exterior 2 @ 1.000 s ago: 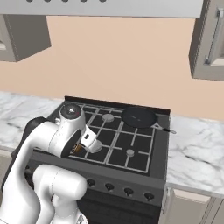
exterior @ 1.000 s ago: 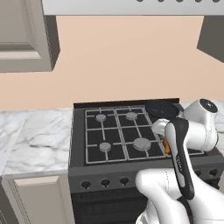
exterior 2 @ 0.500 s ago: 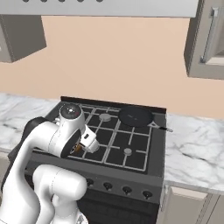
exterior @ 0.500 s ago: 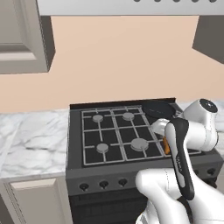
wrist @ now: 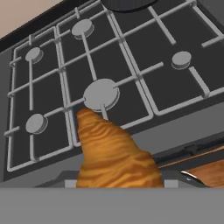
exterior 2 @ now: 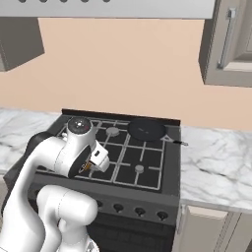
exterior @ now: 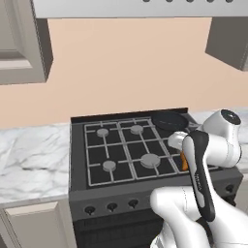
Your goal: Pick the croissant and place it on the pan. Then turn on the stove to warm the croissant.
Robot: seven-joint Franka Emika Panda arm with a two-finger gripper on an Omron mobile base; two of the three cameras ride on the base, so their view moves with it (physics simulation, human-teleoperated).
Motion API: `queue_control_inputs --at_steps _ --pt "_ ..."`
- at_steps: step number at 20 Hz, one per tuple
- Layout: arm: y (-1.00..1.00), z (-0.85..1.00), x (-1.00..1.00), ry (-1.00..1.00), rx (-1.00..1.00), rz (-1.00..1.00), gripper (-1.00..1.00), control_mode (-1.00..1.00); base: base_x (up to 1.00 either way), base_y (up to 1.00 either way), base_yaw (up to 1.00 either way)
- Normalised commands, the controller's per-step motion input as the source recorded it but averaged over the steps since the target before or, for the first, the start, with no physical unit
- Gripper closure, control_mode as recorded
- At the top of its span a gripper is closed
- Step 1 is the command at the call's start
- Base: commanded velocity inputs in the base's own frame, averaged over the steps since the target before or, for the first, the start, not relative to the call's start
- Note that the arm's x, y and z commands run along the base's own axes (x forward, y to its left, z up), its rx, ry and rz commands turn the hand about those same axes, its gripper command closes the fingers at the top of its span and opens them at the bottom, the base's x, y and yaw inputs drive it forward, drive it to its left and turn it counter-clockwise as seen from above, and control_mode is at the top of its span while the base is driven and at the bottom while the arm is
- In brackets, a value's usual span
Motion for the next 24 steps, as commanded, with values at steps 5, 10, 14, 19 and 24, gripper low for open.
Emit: queue_control_inputs --at_steps 5,10,14,19,24 --pt "0.0 0.0 0.0 0.0 0.0 0.0 1.0 1.0 0.19 -0.01 -0.11" --pt "0.0 0.0 0.0 0.0 0.0 0.0 1.0 1.0 0.23 0.0 -0.09" --pt "0.0 0.0 0.0 0.0 0.0 0.0 1.0 1.0 0.24 0.0 -0.08" --pt "0.0 0.0 0.0 0.0 0.0 0.0 1.0 1.0 0.25 0.0 -0.07" --pt "0.0 0.0 0.0 0.0 0.0 0.0 1.0 1.0 0.17 0.0 -0.02"
